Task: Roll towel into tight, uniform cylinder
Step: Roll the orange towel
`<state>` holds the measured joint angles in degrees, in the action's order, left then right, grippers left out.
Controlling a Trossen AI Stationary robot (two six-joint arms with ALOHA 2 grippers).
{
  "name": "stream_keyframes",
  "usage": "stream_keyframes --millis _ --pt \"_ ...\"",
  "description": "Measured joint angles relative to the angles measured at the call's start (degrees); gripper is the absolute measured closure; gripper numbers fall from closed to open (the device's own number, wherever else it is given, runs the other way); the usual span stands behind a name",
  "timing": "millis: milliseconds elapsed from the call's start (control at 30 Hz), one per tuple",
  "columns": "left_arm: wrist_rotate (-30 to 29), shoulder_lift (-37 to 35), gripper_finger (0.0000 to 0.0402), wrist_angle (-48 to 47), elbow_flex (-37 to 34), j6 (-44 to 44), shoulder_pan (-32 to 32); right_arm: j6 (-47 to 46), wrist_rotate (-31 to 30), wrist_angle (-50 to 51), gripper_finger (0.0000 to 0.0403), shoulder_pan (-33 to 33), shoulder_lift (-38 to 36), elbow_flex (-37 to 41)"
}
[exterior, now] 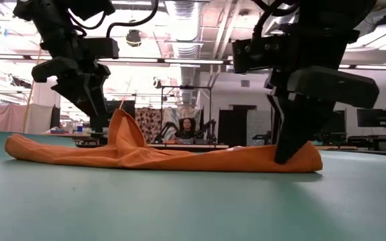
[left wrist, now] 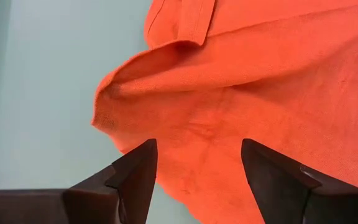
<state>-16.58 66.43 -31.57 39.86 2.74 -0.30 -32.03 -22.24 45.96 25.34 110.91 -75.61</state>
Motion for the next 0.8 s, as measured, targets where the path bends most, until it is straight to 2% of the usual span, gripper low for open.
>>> stream_keyframes --millis 200,300,467,533,700,800 --pt "0.0 0.0 0.0177 0.0 0.0 0.0 0.0 0.0 0.0 0.0 0.0384 0.0 0.0 0.0" --pt "1.8 -0.3 0.0177 -0.1 0.0 -0.3 0.0 -1.7 0.0 1.2 0.0388 0.1 0.0 -1.0" --pt "16.7 -4.3 0.0177 -6.3 2.1 -1.2 -1.1 -3.5 -0.6 3.6 0.0397 1.5 0.0 -3.4" --pt "18.4 -6.9 0.0177 -9.1 2.6 -1.8 -3.2 -4.6 -1.4 3.9 0.0396 2.1 0.0 -3.7" --pt "14.2 -13.7 0.0177 -10.8 1.2 -8.4 -12.9 -7.5 -1.7 5.1 0.0397 3.2 0.0 -3.7" --pt "4.7 -14.9 0.0177 -10.9 -1.6 -11.2 -19.4 -8.1 -1.8 5.1 0.0397 3.2 0.0 -3.7"
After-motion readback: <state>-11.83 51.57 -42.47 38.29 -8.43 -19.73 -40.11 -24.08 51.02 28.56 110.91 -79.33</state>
